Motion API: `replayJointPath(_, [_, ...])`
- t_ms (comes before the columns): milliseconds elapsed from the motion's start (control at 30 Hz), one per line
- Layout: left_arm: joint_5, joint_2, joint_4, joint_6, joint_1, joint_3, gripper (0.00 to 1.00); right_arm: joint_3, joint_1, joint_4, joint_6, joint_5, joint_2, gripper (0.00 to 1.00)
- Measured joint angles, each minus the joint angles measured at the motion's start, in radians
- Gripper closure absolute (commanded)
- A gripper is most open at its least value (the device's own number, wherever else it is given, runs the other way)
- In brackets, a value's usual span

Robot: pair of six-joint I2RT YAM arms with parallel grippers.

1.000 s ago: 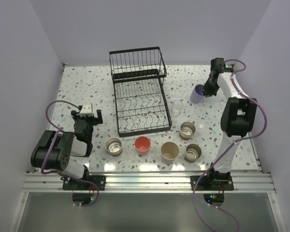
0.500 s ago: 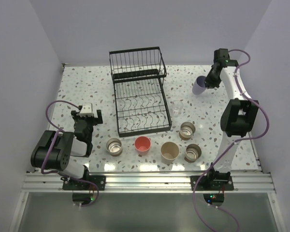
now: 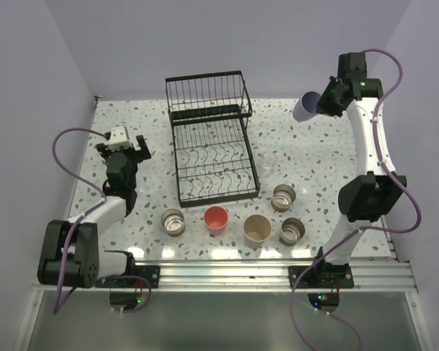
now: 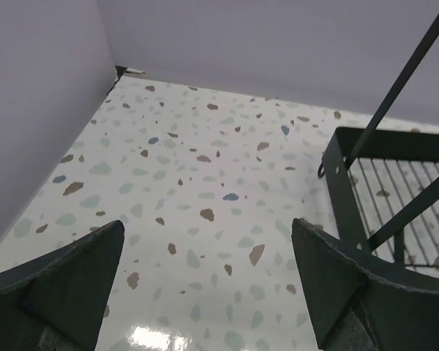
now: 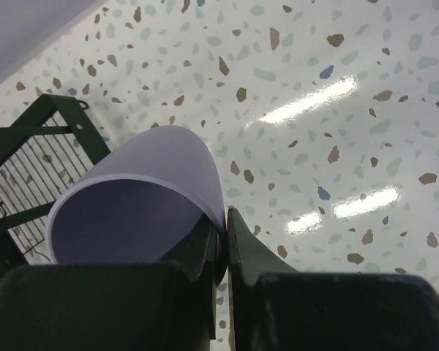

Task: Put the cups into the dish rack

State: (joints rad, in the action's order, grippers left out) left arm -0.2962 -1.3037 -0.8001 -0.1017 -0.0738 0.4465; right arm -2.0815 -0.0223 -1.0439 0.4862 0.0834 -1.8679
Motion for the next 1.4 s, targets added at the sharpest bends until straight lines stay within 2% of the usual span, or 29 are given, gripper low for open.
replayJointPath(167, [0.006,0.101,0.311,-0.133,0.001,0.192,0.0,-0.053,0.026,-0.034,-0.001,-0.003,0.058,1.0])
replayJointPath(200, [0.036,0.112,0.404,-0.159,0.002,0.256,0.0,-0.072,0.039,-0.042,-0.002,-0.004,0.059,1.0])
replayJointPath(300, [0.109,0.131,0.537,-0.198,0.002,0.349,0.0,-0.126,0.095,-0.05,-0.009,-0.032,0.061,1.0])
replayJointPath(400, [0.21,0.139,0.669,-0.23,0.002,0.446,0.0,-0.092,0.132,-0.013,0.002,-0.132,0.095,1.0])
replayJointPath(500, [0.312,0.142,0.804,-0.264,0.002,0.539,0.0,0.025,0.145,0.075,0.043,-0.256,0.177,1.0])
replayJointPath(767, [0.568,0.216,0.983,-0.352,0.002,0.672,0.0,0.13,0.178,0.33,0.219,-0.542,0.312,1.0])
replayJointPath(900, [0.756,0.254,0.947,-0.458,0.002,0.713,0.0,0.259,0.193,0.514,0.37,-0.64,0.389,1.0])
replayJointPath(1000, [0.874,0.298,0.845,-0.616,0.002,0.713,0.0,0.388,0.194,0.656,0.498,-0.682,0.456,1.0])
replayJointPath(1067, [0.93,0.323,0.737,-0.738,0.002,0.706,0.0,0.461,0.194,0.758,0.591,-0.713,0.492,1.0])
replayJointPath(1233, [1.032,0.357,0.353,-1.076,0.001,0.643,0.0,0.58,0.2,0.983,0.78,-0.767,0.549,1.0])
replayJointPath(1400, [1.075,0.266,0.083,-1.278,-0.044,0.636,0.0,0.602,0.229,1.171,0.916,-0.8,0.55,1.0])
